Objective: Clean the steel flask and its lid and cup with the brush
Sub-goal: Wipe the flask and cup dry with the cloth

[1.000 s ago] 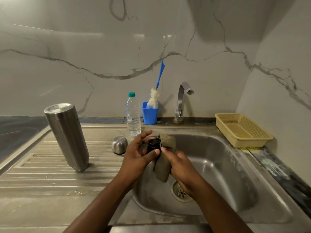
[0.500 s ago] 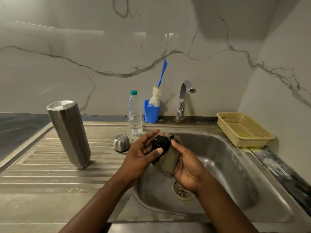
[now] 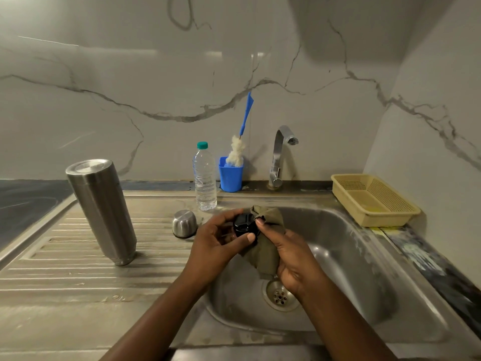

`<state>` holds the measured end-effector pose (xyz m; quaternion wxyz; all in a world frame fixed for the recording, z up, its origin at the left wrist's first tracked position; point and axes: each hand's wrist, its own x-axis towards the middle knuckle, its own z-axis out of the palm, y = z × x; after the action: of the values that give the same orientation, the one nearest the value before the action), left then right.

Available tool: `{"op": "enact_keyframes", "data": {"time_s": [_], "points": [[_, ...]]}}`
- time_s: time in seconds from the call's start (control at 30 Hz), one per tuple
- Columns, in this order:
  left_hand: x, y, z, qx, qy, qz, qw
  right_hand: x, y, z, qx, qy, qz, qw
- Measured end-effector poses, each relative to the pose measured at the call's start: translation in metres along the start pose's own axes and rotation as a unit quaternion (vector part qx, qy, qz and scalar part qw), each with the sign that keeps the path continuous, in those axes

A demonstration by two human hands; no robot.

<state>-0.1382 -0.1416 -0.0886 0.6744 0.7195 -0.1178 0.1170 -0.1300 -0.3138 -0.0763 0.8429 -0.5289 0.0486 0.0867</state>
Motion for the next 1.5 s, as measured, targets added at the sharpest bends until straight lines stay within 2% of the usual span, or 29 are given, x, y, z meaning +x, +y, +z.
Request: {"op": "enact_keyframes", "data": {"time_s": [0.13, 0.33, 0.5, 0.63, 0.8, 0.97, 1.07, 1.13, 1.27, 1.37, 1.5], "points": [[0.003, -0.001, -0.004, -0.007, 0.001, -0.008, 1.0, 0.002, -0.001, -0.004, -0.08, 0.011, -0.033, 0.996], [0.005, -0.002, -0.008, -0.012, 0.009, -0.032, 0.999, 0.01, 0.001, -0.013, -0.131, 0.065, -0.085, 0.986], [0.002, -0.004, -0.002, -0.016, -0.011, -0.042, 0.999, 0.008, 0.01, 0.0, -0.122, -0.005, -0.066, 0.99], [0.004, -0.006, -0.005, -0.025, 0.013, -0.032, 0.999, 0.005, 0.013, 0.005, -0.217, -0.024, -0.108, 0.97], [0.009, -0.006, -0.011, -0.017, 0.043, -0.03, 0.998, -0.001, 0.0, -0.002, -0.238, -0.019, -0.172, 0.956], [0.009, -0.003, -0.012, 0.01, -0.001, -0.024, 1.0, -0.002, 0.007, 0.003, -0.32, 0.0, -0.239, 0.917], [0.005, -0.004, -0.006, -0.002, -0.037, -0.017, 0.999, -0.001, 0.002, 0.002, -0.299, -0.009, -0.232, 0.925], [0.005, -0.004, -0.006, -0.003, -0.031, -0.01, 0.999, -0.002, 0.001, 0.001, -0.293, -0.021, -0.213, 0.932], [0.007, -0.004, -0.01, 0.031, -0.001, 0.006, 1.0, -0.001, 0.004, -0.002, -0.376, -0.023, -0.231, 0.897], [0.009, -0.002, -0.015, 0.02, 0.022, 0.005, 1.0, -0.005, 0.008, -0.001, -0.38, -0.021, -0.251, 0.89], [0.005, -0.001, -0.012, -0.004, -0.031, -0.008, 0.999, -0.002, 0.009, 0.001, -0.35, -0.007, -0.238, 0.906]]}}
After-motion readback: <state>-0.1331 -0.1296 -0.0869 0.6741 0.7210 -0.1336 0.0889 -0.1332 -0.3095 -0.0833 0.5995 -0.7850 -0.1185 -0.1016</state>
